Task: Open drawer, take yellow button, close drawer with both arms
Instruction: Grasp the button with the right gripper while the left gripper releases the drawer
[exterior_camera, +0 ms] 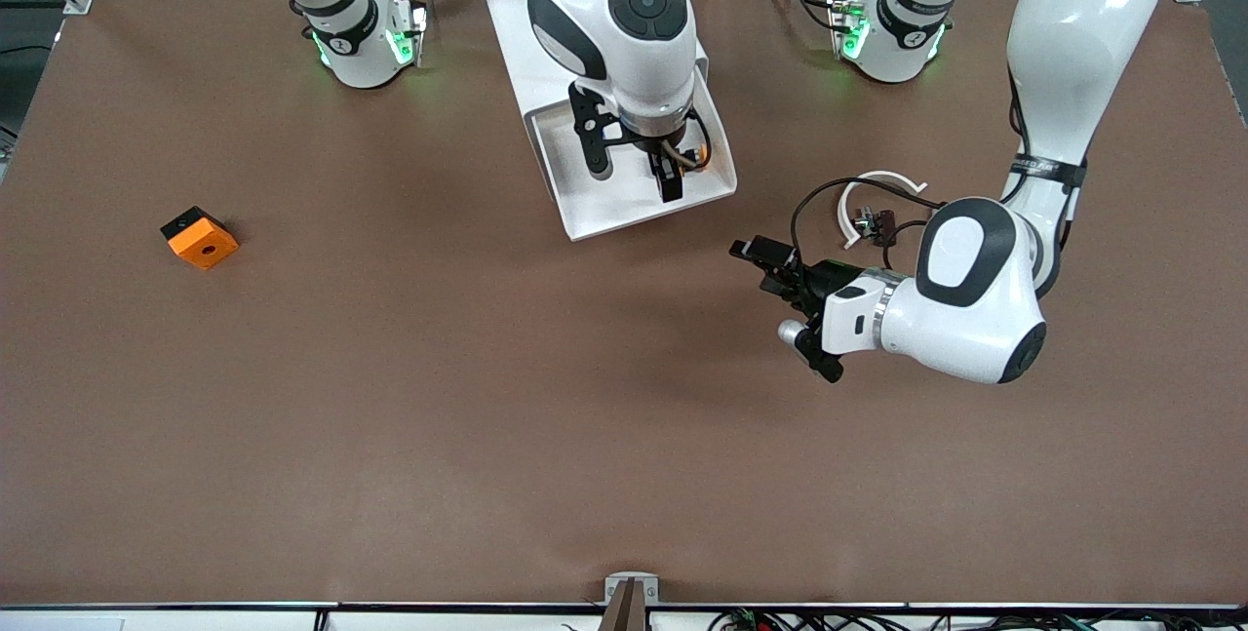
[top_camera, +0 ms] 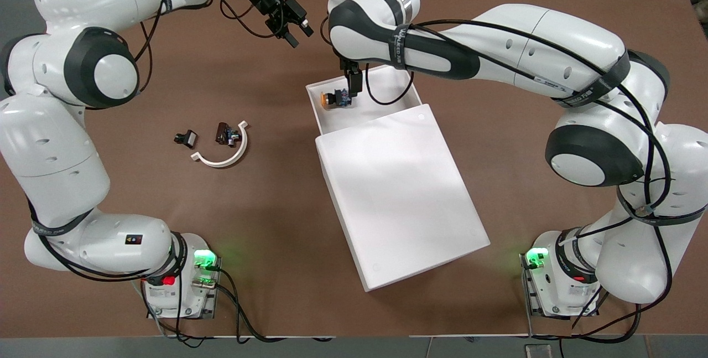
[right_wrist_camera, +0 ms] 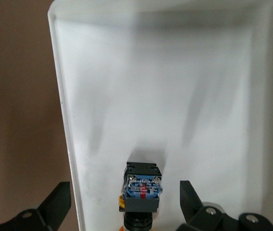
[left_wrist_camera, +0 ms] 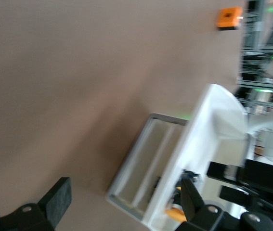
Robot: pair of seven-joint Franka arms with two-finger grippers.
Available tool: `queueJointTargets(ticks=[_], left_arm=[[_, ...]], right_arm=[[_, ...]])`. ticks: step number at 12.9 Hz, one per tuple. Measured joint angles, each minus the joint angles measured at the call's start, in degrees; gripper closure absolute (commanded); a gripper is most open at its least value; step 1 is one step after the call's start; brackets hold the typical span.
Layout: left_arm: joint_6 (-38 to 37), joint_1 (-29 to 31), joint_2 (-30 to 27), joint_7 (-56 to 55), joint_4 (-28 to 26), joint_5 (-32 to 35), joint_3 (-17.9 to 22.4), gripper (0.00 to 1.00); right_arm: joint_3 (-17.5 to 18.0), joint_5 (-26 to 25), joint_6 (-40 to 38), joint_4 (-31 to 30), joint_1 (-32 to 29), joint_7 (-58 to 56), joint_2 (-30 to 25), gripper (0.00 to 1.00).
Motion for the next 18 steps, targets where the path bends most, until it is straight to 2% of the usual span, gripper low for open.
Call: queueJointTargets(ticks=[2,5,9,11,15,18], left_arm=[[0.3,-0.3,-1.2,-4.1,1.3,5.4,0.0,0.00],[0.8,-0.7,-2.7,-9.9,2.1,9.8,0.0,0.00],[4.4,-4.2,-4.6,-28.9,2.3,18.9,-0.1,0.00],[6.4,-5.5,-4.7,-35.8,2.3,21.1,-0.1,0.00],[7.6,-9.1,-4.7,-50.6,2.3,31.1,-0.1,0.00],[7.7,-9.2,-4.7,-53.0,2.3,32.6,0.0,0.00]], right_arm=[[0.0,0.3,0.0,0.0,0.4,0.0,0.4,0.00],[0.0,0.4,0.1,0.0,1.4,0.0,1.9,0.00],[0.0,0.4,2.4,0.1,1.7,0.0,3.1,0.00],[0.0,0.4,2.4,0.2,1.7,0.0,3.1,0.00],[0.0,0.4,2.3,0.2,1.7,0.0,3.1,0.00],[0.0,0.4,1.9,0.2,1.7,0.0,3.1,0.00]])
